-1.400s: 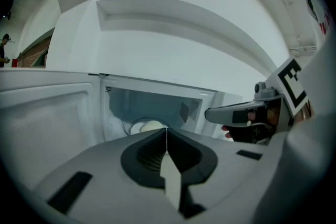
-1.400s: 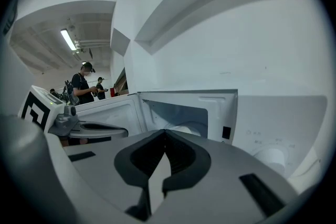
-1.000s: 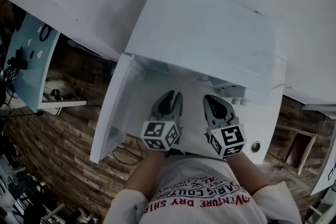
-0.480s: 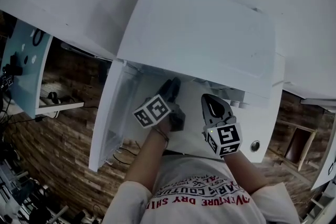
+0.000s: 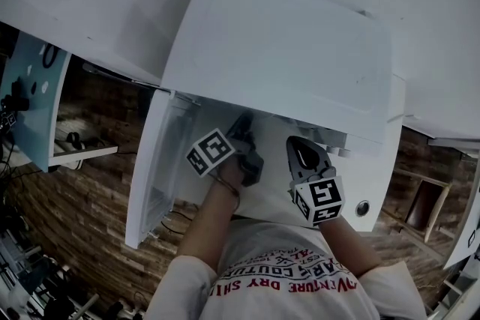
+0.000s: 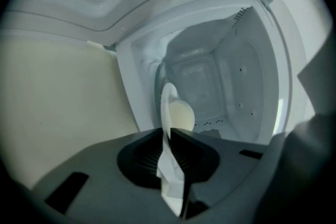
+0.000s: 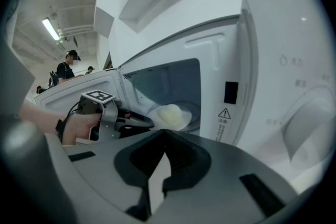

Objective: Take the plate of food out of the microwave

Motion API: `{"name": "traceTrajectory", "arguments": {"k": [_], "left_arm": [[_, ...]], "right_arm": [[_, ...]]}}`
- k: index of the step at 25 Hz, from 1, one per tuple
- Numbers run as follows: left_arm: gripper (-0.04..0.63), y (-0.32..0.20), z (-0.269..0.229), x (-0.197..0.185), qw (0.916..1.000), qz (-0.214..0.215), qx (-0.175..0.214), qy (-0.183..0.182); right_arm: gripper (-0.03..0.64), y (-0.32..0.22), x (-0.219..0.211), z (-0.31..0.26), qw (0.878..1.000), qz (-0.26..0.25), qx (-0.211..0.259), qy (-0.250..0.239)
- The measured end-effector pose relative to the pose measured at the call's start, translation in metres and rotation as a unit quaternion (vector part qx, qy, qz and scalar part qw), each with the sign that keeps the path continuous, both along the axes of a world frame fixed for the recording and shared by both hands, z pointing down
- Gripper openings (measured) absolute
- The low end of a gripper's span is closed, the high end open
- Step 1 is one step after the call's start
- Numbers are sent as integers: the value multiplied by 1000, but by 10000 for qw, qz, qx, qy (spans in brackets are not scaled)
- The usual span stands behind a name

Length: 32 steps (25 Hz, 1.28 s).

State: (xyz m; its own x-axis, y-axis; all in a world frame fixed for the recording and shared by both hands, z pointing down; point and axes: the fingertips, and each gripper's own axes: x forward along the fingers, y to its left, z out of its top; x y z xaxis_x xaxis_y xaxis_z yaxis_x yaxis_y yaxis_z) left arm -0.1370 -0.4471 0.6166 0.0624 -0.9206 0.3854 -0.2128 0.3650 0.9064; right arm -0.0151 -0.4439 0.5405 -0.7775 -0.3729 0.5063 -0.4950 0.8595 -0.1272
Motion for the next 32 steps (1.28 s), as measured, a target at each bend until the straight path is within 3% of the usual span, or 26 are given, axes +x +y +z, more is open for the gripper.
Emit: {"name": "traceTrajectory", "arguments": {"k": [6, 14, 20, 32], "left_arm": [[23, 2, -5, -4, 9979, -271, 335, 481], [17, 9, -19, -2, 9978, -150, 558, 313], [17, 22, -27, 10, 9971, 264, 705, 53], [17, 80, -72, 40, 9909, 669, 1167, 74]], "right_arm": [[11, 2, 4, 4, 10000, 7, -5, 69], [10, 6, 8, 5, 9999, 65, 6, 109], [10, 11, 13, 4, 9998, 140, 48, 149], [10, 26, 24, -18, 9982, 515, 312, -50]]}}
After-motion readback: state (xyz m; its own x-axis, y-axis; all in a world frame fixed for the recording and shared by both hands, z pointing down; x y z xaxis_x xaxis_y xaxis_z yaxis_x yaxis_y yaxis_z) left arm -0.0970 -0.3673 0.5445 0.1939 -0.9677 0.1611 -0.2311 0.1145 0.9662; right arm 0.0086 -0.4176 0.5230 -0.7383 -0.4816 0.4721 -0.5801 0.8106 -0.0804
